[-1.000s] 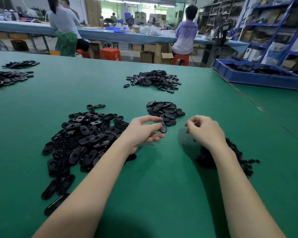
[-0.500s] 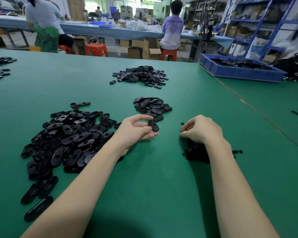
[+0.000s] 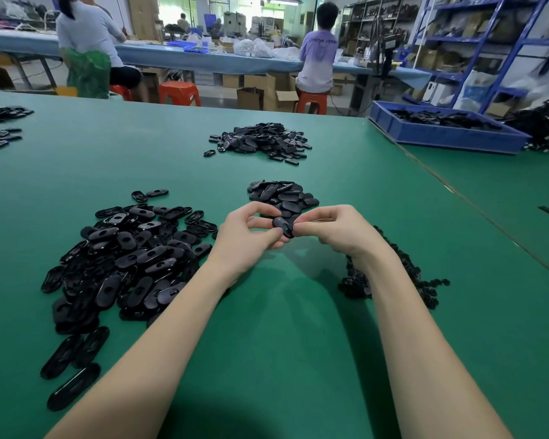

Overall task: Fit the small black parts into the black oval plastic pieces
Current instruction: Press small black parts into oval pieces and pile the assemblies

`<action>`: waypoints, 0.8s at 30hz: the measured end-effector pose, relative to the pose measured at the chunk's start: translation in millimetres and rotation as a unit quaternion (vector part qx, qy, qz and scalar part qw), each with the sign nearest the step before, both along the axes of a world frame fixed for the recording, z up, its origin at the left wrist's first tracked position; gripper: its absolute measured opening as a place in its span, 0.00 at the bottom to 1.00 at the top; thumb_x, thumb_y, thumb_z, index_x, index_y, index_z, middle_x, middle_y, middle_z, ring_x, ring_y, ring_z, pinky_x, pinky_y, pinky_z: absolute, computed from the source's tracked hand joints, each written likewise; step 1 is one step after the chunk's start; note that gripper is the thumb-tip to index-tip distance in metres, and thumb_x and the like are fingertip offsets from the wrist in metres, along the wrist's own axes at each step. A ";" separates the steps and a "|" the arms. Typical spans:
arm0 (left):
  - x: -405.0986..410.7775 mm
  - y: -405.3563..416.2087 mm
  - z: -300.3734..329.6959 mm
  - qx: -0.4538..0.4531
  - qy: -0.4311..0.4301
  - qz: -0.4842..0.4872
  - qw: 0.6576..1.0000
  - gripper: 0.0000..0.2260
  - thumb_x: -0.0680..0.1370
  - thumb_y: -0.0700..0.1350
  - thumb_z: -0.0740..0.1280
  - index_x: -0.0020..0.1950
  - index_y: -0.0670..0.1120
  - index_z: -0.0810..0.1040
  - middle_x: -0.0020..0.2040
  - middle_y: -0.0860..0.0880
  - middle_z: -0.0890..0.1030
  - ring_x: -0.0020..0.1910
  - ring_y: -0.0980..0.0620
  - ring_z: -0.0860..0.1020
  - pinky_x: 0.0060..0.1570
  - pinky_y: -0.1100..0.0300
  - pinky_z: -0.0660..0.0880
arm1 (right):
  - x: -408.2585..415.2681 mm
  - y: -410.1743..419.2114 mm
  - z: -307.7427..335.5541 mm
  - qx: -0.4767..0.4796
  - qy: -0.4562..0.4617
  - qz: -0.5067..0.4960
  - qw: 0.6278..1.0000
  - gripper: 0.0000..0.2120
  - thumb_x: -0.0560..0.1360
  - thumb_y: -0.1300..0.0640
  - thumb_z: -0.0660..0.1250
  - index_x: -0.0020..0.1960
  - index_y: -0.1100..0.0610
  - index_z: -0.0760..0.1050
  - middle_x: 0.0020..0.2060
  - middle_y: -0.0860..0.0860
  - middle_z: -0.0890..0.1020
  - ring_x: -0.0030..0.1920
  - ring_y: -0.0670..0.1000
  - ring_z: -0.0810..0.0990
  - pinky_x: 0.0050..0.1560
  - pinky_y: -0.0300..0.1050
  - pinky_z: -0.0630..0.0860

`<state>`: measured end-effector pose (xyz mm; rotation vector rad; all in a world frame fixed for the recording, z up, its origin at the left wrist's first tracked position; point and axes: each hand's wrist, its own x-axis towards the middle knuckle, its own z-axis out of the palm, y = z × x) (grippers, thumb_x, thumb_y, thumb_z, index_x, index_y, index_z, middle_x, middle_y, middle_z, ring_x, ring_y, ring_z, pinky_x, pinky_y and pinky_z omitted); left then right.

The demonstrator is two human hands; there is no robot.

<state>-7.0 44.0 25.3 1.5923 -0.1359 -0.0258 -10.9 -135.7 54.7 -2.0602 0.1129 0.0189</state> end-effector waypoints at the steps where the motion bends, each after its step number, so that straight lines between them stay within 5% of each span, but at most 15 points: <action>1: -0.3 -0.4 0.9 0.019 -0.017 0.003 1.000 0.11 0.75 0.31 0.71 0.52 0.44 0.81 0.45 0.42 0.86 0.42 0.46 0.87 0.44 0.60 0.82 | 0.2 1.4 -0.1 0.001 0.001 -0.006 1.000 0.03 0.71 0.53 0.78 0.40 0.49 0.85 0.24 0.37 0.77 0.25 0.33 0.72 0.24 0.26 0.63; 24: -4.2 -3.6 4.5 0.071 -0.056 0.000 0.996 0.12 0.72 0.34 0.75 0.50 0.47 0.80 0.43 0.46 0.87 0.40 0.47 0.86 0.53 0.49 0.82 | -1.7 4.4 0.2 0.046 0.008 -0.020 0.999 0.04 0.71 0.56 0.78 0.39 0.49 0.85 0.22 0.37 0.76 0.24 0.31 0.72 0.22 0.25 0.62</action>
